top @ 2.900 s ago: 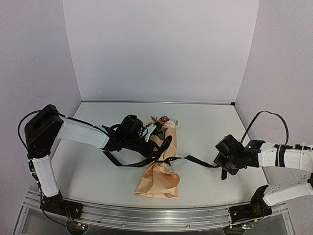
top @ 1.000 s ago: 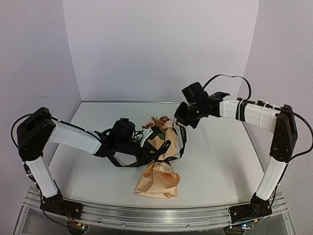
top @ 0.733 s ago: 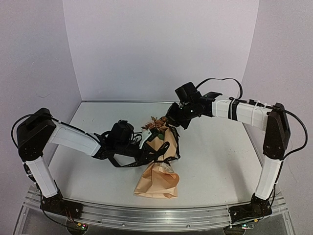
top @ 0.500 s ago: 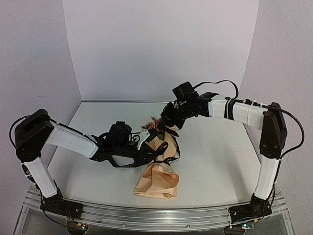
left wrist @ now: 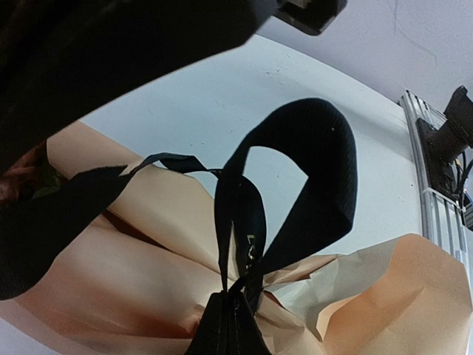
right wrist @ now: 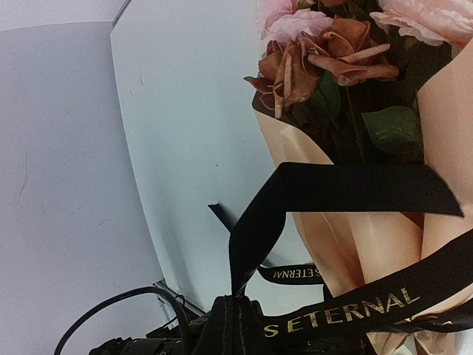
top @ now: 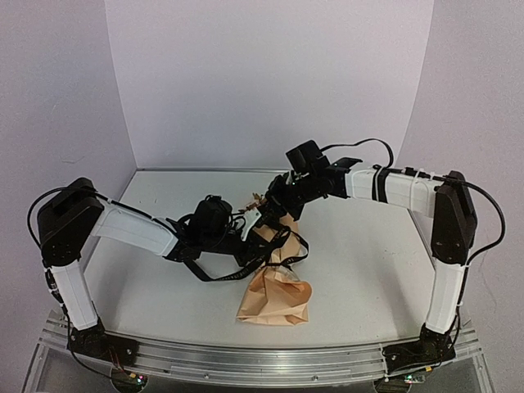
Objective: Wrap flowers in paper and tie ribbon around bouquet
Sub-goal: Cross the half-tied ribbon over the folded bouquet.
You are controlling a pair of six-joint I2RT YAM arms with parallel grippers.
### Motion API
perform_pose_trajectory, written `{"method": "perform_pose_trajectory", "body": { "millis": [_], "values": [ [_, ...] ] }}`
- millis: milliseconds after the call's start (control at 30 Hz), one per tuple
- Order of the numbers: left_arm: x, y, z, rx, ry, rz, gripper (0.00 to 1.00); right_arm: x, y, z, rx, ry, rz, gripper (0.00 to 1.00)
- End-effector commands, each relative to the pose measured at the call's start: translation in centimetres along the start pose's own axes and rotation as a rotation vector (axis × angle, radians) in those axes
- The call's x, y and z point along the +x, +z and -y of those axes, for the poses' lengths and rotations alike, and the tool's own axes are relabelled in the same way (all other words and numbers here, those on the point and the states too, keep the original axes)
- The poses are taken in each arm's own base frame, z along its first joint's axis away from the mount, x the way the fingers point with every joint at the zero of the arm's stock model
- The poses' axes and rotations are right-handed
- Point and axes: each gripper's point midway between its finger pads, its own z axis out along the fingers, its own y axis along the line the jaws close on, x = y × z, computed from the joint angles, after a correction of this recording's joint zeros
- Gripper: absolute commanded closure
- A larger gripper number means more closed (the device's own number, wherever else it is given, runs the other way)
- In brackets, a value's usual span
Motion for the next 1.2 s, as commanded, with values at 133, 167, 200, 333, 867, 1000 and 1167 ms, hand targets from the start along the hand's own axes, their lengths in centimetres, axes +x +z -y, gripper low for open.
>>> {"method": "perform_pose_trajectory", "body": {
  "millis": [133,167,200,333,867,1000,1167],
  "values": [
    [-1.3,-0.4,-2.0,-0.129,-0.042,0.073,1.00,0.9,1.3,-1.5,-0.049,-0.010,-0.074,1.00],
    [-1.2,-0.5,-2.0,-0.131,-0.042,0.074,1.00,1.1,1.3,-1.7,-0.055,-0.018,-0.083,1.00],
    [-1.1,-0.6,-1.9,-0.129,-0.039,0.078,1.00,1.4,1.4,-1.7,-0.051,-0.029,-0.092,1.00],
    [-0.9,-0.6,-1.9,-0.125,-0.041,0.084,1.00,1.9,1.6,-0.8,-0.027,-0.053,-0.111,0.97],
    [-0.2,-0.5,-1.7,-0.113,-0.048,0.081,1.00,0.3,-3.2,0.1,0.036,-0.202,0.027,0.43],
    [-0.1,-0.3,-1.7,-0.106,-0.051,0.077,1.00,-0.4,-6.0,1.0,0.093,-0.281,0.104,0.38],
    [-0.3,-0.2,-1.6,-0.099,-0.050,0.078,1.00,1.1,-6.9,2.8,0.146,-0.371,0.079,0.43]
  ]
}}
